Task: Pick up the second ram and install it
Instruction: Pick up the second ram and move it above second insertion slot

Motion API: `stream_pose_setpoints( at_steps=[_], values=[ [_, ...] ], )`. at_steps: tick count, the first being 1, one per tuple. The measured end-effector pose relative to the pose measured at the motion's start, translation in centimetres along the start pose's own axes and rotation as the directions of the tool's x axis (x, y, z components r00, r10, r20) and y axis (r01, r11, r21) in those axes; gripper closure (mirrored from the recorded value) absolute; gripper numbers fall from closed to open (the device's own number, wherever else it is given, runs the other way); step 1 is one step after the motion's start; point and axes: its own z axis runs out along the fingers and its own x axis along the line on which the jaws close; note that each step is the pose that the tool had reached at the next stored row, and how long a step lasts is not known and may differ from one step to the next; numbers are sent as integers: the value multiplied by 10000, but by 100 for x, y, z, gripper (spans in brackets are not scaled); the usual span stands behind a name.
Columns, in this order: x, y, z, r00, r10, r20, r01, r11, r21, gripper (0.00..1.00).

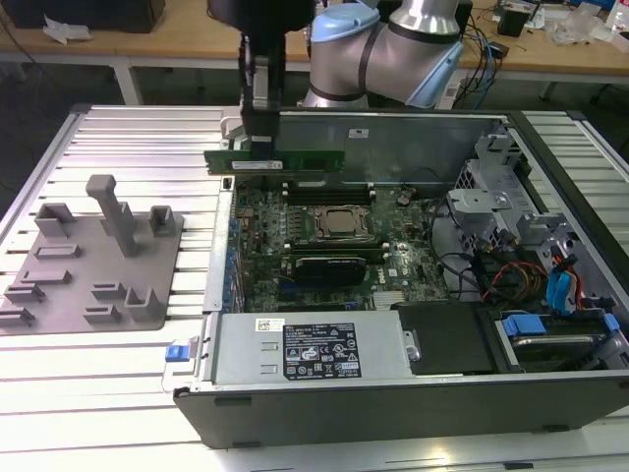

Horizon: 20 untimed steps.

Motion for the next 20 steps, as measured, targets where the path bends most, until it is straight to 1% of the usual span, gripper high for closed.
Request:
stream_pose_setpoints(
  at_steps=[1, 2, 3, 4, 6, 9, 13, 14, 17, 18, 20],
  values=[
    [0, -44, 0, 10000, -2, -1, 2, 10000, 0, 91],
    [0, -106, 0, 10000, 0, -1, 0, 10000, -2, 91],
    [0, -177, 5, 10000, 0, -1, 0, 10000, -3, 91],
    [0, -273, 14, 10000, 1, 0, -1, 10000, -7, 91],
    [0, -412, 37, 10000, 1, 0, -1, 10000, -12, 91],
    [0, -506, 52, 10000, -1, -1, 1, 10000, -18, 91],
    [1, -623, 94, 10000, 0, 0, 0, 10000, -27, 91],
    [1, -636, 94, 10000, -1, 0, 1, 10000, -27, 91],
    [1, -639, 106, 10000, 0, 1, 0, 10000, -27, 91],
    [1, -645, 121, 10000, -2, -2, 2, 10000, -28, 91],
    [1, -691, 194, 10000, 1, -2, -1, 10000, -69, 91]
  ],
)
